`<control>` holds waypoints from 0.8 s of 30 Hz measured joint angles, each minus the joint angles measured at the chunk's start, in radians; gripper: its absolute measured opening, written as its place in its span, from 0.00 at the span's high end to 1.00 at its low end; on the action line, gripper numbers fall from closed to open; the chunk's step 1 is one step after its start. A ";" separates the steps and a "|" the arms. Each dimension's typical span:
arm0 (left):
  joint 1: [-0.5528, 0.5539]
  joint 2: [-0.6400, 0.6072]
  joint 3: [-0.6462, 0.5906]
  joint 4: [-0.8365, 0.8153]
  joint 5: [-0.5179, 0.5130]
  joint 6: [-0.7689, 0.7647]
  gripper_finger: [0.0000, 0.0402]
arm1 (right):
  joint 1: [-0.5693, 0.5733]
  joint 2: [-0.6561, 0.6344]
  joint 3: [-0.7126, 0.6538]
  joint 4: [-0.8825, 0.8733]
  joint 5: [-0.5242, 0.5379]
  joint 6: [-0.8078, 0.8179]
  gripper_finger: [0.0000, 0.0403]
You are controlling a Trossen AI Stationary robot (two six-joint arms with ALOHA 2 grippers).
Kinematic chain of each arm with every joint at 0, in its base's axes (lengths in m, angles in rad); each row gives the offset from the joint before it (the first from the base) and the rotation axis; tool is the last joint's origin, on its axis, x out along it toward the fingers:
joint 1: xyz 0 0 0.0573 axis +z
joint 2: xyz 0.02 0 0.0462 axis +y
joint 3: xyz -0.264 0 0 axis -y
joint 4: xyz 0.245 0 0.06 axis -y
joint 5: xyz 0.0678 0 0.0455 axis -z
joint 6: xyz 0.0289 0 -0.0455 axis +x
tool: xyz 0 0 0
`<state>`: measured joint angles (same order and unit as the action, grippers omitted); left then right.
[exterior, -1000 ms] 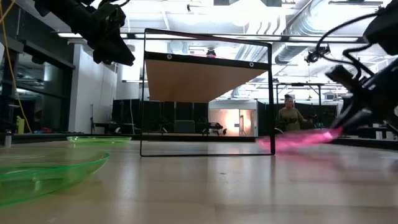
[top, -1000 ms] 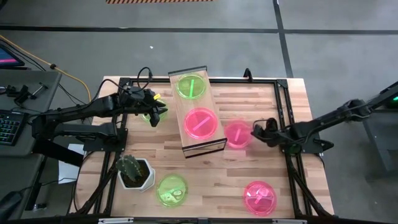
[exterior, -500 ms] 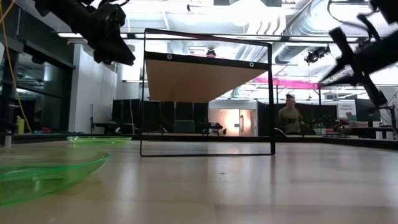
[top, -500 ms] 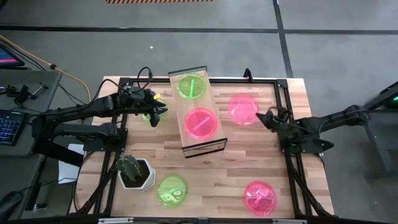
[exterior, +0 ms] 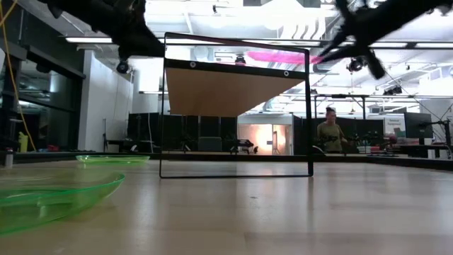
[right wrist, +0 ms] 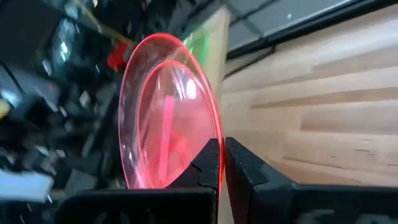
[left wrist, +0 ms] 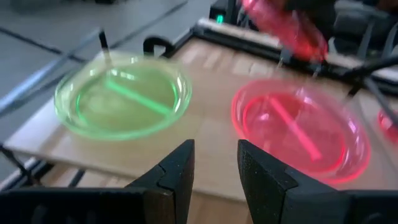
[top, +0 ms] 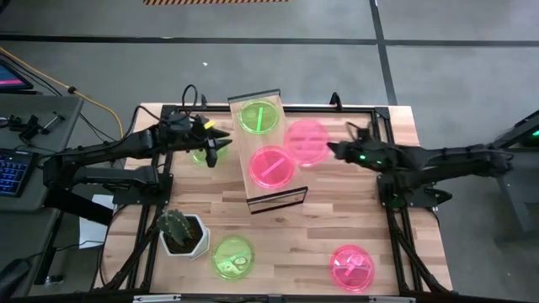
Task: Place and stack plates onto a shelf
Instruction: Stack the top light red plate on top of the light red plate on the shelf
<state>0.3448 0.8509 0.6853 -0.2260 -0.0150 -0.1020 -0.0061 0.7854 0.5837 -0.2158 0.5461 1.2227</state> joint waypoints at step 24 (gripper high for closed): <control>-0.001 0.000 0.191 0.132 0.013 0.009 0.72 | -0.119 0.531 0.381 0.015 -0.446 -0.289 1.00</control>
<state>0.3443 0.8505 0.8758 -0.0942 -0.0025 -0.0930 -0.1249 1.3166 0.9649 -0.2008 0.0998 0.9333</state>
